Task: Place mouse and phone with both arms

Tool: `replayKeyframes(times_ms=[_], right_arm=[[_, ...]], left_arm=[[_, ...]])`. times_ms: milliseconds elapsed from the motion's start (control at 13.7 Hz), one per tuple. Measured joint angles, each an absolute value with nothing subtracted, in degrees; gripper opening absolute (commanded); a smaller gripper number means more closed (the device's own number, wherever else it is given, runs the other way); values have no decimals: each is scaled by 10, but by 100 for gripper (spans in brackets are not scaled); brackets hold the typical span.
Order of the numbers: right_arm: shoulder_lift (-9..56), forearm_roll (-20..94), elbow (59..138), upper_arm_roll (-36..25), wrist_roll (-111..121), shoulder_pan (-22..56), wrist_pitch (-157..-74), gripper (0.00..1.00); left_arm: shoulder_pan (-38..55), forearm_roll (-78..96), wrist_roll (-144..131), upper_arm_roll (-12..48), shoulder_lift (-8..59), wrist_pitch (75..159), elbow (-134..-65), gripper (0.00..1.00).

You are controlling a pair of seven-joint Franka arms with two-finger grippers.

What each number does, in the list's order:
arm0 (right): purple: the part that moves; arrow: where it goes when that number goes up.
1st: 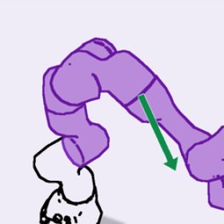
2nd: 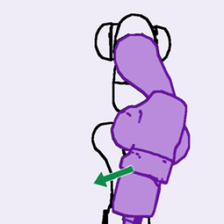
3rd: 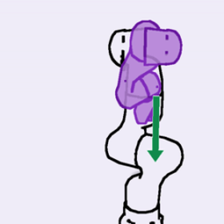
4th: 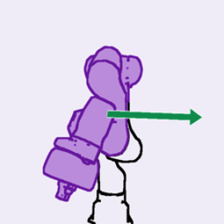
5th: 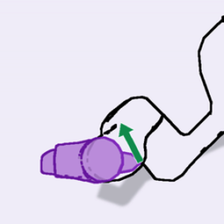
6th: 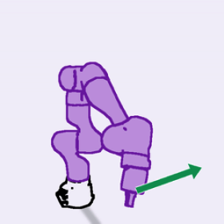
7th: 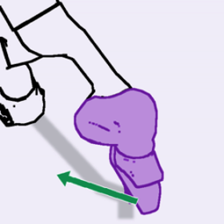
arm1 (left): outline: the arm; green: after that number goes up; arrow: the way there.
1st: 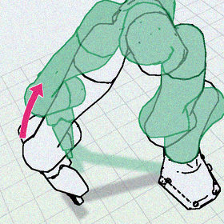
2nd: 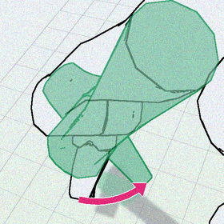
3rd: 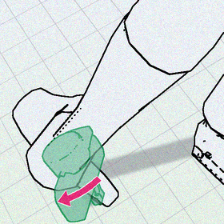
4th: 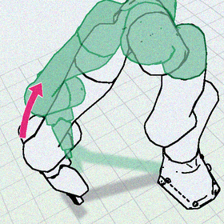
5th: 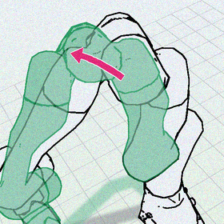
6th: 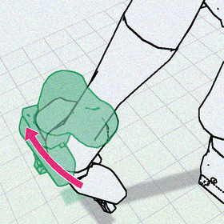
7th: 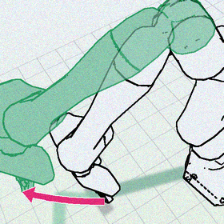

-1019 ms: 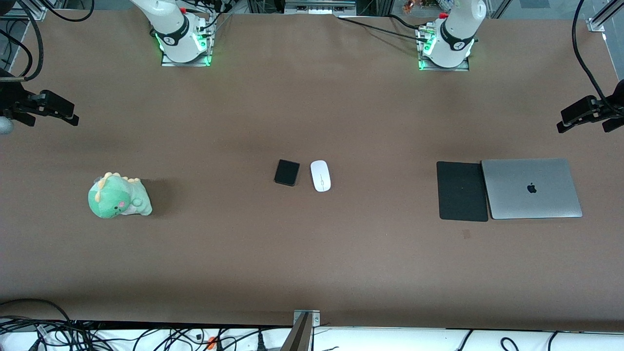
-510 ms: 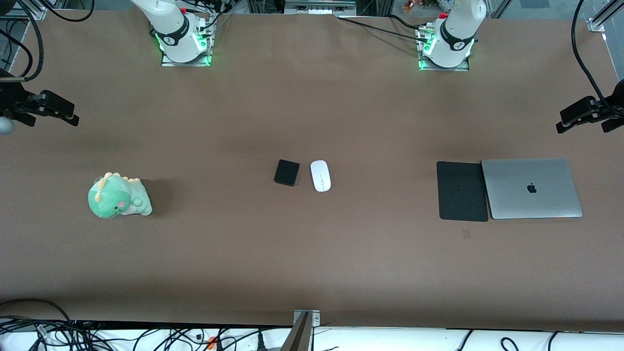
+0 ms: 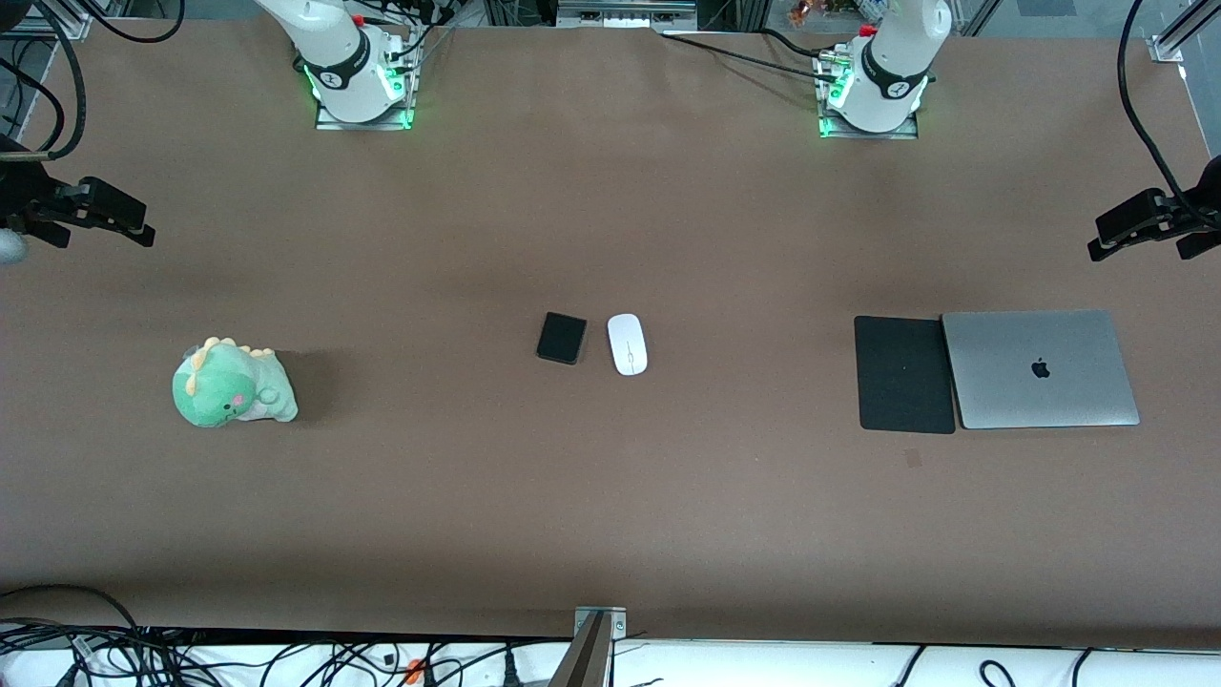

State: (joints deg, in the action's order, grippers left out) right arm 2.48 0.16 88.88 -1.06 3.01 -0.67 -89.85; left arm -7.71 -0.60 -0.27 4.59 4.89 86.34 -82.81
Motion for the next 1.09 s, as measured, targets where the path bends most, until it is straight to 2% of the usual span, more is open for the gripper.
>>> replayKeyframes(times_ms=[655, 1092], right_arm=[[25, 2, 889, -11, 30, -7, -898, 100], [25, 2, 889, -10, 30, -7, -898, 100]], left_arm=[[-68, -5, -20, 54, 65, 858, -829, 100], [-59, 44, -93, 101, 111, 890, -831, 100]])
